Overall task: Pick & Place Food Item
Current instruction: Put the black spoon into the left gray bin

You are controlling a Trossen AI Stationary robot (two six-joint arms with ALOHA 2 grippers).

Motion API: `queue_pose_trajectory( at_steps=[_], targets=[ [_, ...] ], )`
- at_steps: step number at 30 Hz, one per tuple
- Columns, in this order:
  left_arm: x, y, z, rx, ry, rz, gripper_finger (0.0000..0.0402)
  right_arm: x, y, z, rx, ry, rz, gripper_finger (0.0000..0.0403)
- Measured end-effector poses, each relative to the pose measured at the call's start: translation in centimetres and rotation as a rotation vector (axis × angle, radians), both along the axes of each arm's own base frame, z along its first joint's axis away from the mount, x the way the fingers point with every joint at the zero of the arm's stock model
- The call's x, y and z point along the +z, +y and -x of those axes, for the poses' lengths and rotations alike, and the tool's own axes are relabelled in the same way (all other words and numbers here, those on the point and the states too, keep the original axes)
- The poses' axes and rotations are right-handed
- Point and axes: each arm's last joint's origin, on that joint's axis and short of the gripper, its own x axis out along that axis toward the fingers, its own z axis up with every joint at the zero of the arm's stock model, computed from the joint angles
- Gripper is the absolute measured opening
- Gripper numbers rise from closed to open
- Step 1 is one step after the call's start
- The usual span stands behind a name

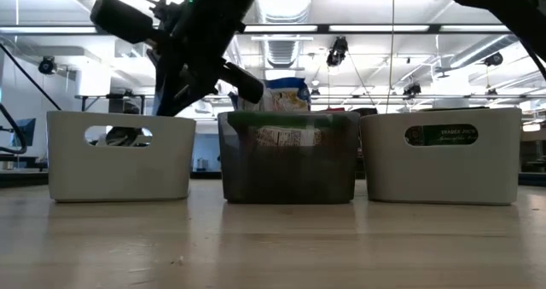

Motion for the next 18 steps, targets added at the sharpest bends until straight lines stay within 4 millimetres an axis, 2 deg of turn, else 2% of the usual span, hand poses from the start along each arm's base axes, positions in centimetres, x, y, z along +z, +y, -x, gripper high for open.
queue_pose_trajectory(
  at_steps=[18],
  targets=[
    [-0.9, -0.7, -1.7, 0.007, 0.108, 0.004, 0.0341, 0.5, 0.2, 0.2, -0.012, 0.006, -0.011, 0.0008]
  ],
)
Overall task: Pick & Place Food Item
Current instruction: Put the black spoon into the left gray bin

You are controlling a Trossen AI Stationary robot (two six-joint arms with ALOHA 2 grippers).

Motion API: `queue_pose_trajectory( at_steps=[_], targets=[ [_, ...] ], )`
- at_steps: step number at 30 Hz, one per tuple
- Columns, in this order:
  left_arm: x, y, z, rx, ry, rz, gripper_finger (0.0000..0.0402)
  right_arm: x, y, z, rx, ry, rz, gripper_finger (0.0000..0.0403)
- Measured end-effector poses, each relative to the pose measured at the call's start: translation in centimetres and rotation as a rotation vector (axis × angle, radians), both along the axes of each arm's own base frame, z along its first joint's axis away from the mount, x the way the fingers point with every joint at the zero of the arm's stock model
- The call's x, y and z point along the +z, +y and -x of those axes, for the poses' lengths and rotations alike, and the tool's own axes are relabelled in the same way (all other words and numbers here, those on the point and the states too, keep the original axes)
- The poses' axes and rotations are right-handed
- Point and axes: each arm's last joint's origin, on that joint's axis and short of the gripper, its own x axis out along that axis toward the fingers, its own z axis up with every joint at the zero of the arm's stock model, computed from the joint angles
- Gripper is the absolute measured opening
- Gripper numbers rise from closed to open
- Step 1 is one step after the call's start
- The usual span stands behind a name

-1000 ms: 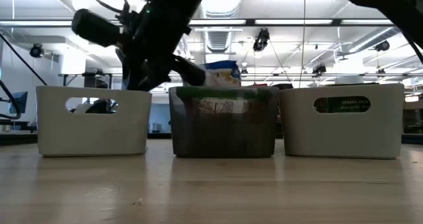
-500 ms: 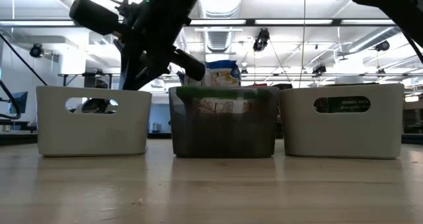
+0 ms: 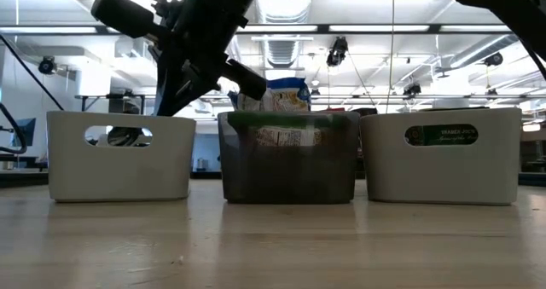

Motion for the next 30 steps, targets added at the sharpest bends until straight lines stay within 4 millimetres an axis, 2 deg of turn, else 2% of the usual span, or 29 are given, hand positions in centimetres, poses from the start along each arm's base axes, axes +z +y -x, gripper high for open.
queue_pose_trajectory(
  at_steps=[30],
  targets=[
    [0.0, 0.0, 0.0, 0.004, 0.005, 0.018, 0.0341, -0.16, -0.32, -0.08, 0.038, 0.016, -0.006, 0.0008]
  ],
)
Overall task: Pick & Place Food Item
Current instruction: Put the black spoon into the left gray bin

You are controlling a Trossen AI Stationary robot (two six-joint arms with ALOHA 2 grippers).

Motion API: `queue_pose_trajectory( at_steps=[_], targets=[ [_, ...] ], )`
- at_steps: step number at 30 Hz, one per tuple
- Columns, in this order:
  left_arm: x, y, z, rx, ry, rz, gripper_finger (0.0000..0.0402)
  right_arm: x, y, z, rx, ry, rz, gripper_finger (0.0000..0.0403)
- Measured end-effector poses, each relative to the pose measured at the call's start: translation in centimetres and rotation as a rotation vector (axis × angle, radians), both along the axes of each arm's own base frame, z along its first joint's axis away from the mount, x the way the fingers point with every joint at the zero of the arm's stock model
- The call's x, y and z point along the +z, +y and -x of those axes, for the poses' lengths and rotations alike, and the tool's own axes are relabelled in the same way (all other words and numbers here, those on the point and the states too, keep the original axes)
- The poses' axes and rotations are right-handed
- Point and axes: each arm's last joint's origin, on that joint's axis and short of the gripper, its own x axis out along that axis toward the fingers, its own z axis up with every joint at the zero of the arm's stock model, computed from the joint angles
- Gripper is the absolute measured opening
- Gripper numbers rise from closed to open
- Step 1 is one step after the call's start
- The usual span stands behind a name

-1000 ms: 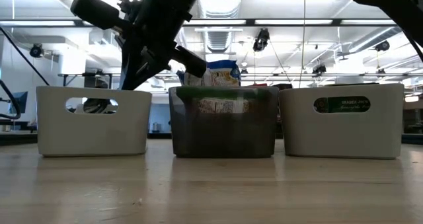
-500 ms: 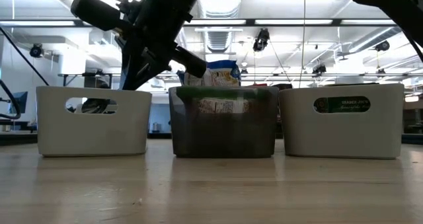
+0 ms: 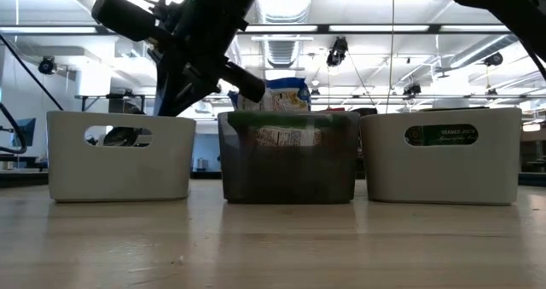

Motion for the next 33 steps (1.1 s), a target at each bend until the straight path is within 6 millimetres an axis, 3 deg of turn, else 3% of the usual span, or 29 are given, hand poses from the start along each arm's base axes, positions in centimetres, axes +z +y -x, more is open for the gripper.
queue_pose_trajectory(
  at_steps=[15, 22, 33],
  targets=[
    [0.0, -0.1, -0.1, 0.001, 0.005, 0.002, 0.0341, 0.1, -0.2, -0.2, -0.015, -0.024, 0.015, 0.0008],
    [0.0, 0.0, -0.2, 0.032, 0.006, 0.002, 0.0341, 1.2, 0.1, -0.2, -0.001, -0.048, 0.009, 0.0008],
    [-0.2, -0.1, -0.6, 0.039, 0.018, -0.006, 0.0341, 0.9, -0.1, -0.2, -0.018, -0.052, -0.022, 0.0008]
  ],
)
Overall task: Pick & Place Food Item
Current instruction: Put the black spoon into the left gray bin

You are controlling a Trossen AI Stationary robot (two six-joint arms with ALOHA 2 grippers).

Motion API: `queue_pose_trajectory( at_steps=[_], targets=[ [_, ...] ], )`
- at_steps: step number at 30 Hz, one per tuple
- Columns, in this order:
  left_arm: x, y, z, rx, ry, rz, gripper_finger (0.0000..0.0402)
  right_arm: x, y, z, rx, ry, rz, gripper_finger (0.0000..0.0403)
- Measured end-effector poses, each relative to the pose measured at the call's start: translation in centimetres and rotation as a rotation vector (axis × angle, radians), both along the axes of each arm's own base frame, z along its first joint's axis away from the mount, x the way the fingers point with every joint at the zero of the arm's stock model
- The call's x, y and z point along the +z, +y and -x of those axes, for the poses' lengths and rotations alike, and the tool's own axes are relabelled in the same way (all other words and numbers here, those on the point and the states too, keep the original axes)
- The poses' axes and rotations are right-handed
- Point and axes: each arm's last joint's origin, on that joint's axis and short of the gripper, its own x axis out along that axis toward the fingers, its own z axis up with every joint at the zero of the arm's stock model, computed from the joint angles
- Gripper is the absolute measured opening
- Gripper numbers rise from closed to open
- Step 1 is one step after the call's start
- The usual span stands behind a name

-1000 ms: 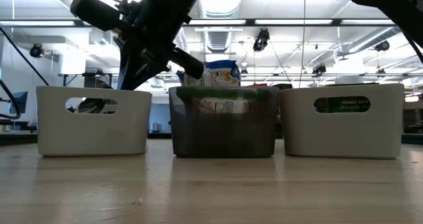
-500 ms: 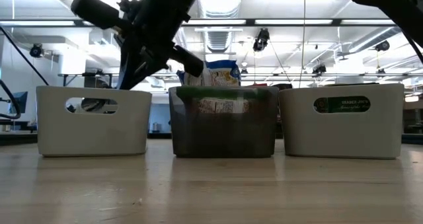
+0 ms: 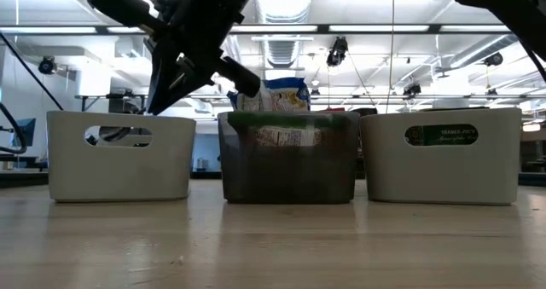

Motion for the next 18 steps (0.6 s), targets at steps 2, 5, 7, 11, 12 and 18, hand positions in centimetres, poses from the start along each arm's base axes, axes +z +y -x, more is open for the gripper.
queue_pose_trajectory(
  at_steps=[2, 5, 7, 11, 12, 18],
  targets=[
    [-0.04, -0.04, -0.1, -0.001, 0.004, -0.002, 0.0341, -0.13, -0.09, -0.07, 0.002, 0.002, -0.002, 0.0008],
    [-0.11, -0.13, -0.31, -0.001, 0.01, -0.008, 0.0341, -0.33, -0.13, -0.13, 0.014, 0.008, -0.017, 0.0008],
    [-0.11, -0.14, -0.32, -0.001, 0.011, -0.008, 0.0341, -0.61, -0.12, -0.09, 0.02, 0.016, -0.021, 0.0008],
    [-0.11, -0.14, -0.31, -0.002, 0.01, -0.008, 0.0341, -0.79, -0.08, -0.05, 0.024, 0.023, -0.019, 0.0008],
    [-0.11, -0.14, -0.31, -0.002, 0.01, -0.008, 0.0341, -0.79, -0.09, -0.05, 0.025, 0.023, -0.02, 0.0008],
    [-0.11, -0.14, -0.31, -0.002, 0.01, -0.008, 0.0341, -0.87, -0.01, -0.05, 0.054, 0.031, -0.024, 0.0008]
  ],
)
